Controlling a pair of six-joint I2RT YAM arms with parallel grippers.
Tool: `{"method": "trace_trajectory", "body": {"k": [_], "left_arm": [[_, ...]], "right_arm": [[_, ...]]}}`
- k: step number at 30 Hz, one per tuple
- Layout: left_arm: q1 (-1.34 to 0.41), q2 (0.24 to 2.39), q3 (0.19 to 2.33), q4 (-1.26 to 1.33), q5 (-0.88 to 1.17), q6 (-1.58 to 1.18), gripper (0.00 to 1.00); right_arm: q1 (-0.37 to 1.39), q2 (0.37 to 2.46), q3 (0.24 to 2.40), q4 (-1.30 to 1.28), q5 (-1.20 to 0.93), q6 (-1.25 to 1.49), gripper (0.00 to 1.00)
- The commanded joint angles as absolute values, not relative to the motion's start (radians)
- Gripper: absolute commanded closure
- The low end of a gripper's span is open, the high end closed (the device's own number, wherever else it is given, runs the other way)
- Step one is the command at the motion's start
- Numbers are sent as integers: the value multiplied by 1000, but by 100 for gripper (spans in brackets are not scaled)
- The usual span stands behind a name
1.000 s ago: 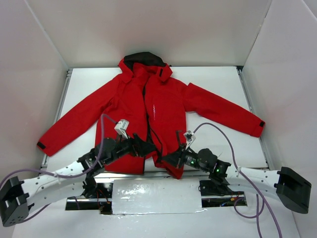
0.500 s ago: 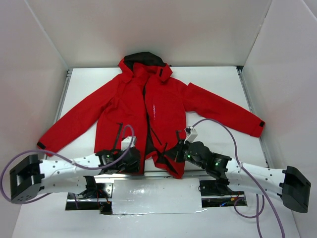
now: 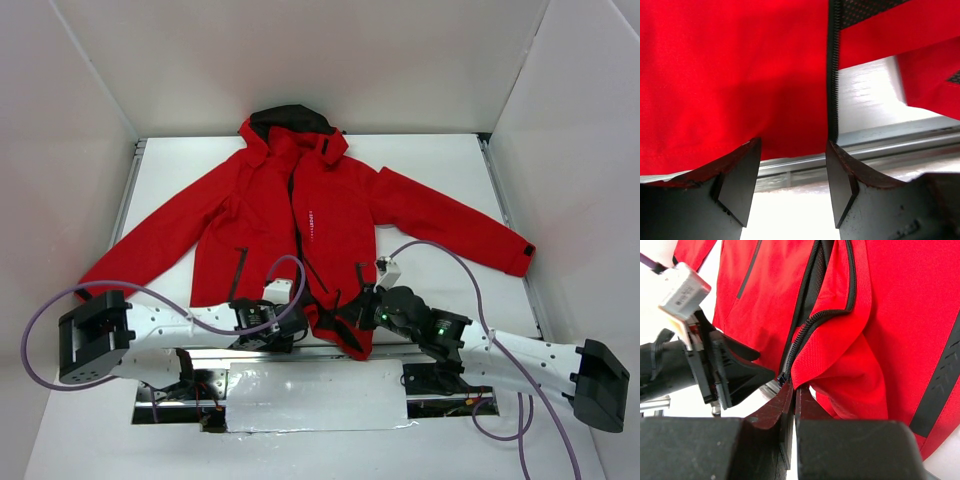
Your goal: Zip up the jacket
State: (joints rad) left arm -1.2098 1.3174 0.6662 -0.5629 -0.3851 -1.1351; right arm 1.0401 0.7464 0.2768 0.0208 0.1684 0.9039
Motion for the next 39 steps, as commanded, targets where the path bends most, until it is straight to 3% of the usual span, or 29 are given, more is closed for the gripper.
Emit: {"method": "trace_trajectory", "body": {"k": [1, 12, 16, 18, 20, 23, 26, 27, 29, 39], "left_arm": [[-1219, 1345, 687, -561, -397, -1155, 33], [-1223, 1453, 695, -520, -420, -1155, 34], [-1221, 1515, 712, -506, -445, -1146, 39], [-1215, 1552, 718, -491, -442, -1138, 47], [-1212, 1584, 727, -476, -436, -1131, 47], [-1212, 1592, 729, -465, -428, -1129, 59], [-1212, 1560, 718, -460, -428, -1134, 78], [-1212, 1546, 716, -456, -428, -1128, 92], [-1212, 1494, 706, -431, -422, -1112, 100], [-1091, 1247, 643, -97, -325, -979, 100]], "right_arm": [[1042, 733, 302, 11, 173, 900, 100], [1040, 710, 295, 8, 167, 900, 100], [1040, 701, 296, 8, 176, 902, 100], [1042, 693, 299, -14, 179, 900, 100], [1040, 686, 301, -29, 186, 900, 100], [1042, 669, 301, -44, 190, 900, 100], [1042, 663, 295, -45, 186, 897, 100], [1043, 666, 293, -34, 180, 891, 100], [1042, 689, 291, -17, 158, 879, 100], [1035, 814, 304, 130, 103, 839, 100]]}}
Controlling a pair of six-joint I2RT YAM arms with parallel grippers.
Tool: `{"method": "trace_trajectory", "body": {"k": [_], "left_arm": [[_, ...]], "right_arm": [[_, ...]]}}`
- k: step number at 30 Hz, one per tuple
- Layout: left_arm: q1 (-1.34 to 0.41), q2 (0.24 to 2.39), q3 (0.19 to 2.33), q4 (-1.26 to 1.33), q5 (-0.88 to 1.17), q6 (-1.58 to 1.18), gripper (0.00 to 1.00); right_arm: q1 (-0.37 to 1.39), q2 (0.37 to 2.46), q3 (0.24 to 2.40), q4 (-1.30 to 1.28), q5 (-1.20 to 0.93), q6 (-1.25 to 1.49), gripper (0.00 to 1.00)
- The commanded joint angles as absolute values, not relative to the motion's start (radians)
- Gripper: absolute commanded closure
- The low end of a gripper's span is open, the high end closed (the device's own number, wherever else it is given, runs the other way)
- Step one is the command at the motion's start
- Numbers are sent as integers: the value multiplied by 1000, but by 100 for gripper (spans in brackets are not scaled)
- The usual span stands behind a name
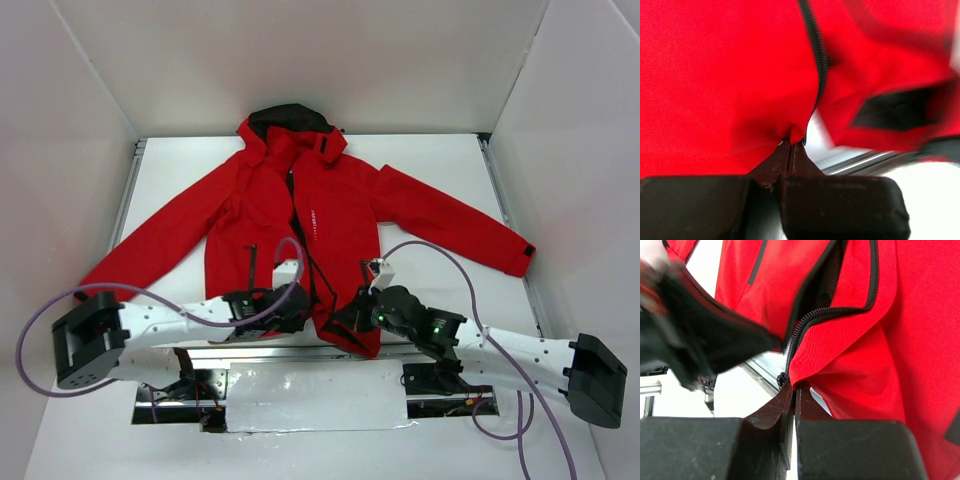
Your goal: Zip up the jacket
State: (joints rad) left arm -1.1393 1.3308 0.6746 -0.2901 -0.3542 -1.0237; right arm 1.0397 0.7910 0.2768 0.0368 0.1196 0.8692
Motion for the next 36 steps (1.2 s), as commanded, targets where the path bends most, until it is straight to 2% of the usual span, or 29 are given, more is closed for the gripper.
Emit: {"method": "trace_trajectory", "body": {"k": [1, 7, 14, 25, 36], "left_arm": [[-1080, 1224, 626, -2, -316, -976, 100], [-1069, 1108, 540, 305, -316, -992, 100], [-1071, 1057, 451, 507, -236, -1012, 100], [-1069, 959, 353, 512, -259, -1034, 100], [-1071, 968, 341, 548, -229, -1037, 100]], "right_arm": [[1034, 833, 305, 143, 95, 838, 100], [1025, 882, 275, 301, 34, 839, 100], [1020, 862, 210, 442, 35, 859, 100], [1022, 773, 100, 538, 91, 903, 100], [1022, 772, 124, 531, 115, 877, 100]]}}
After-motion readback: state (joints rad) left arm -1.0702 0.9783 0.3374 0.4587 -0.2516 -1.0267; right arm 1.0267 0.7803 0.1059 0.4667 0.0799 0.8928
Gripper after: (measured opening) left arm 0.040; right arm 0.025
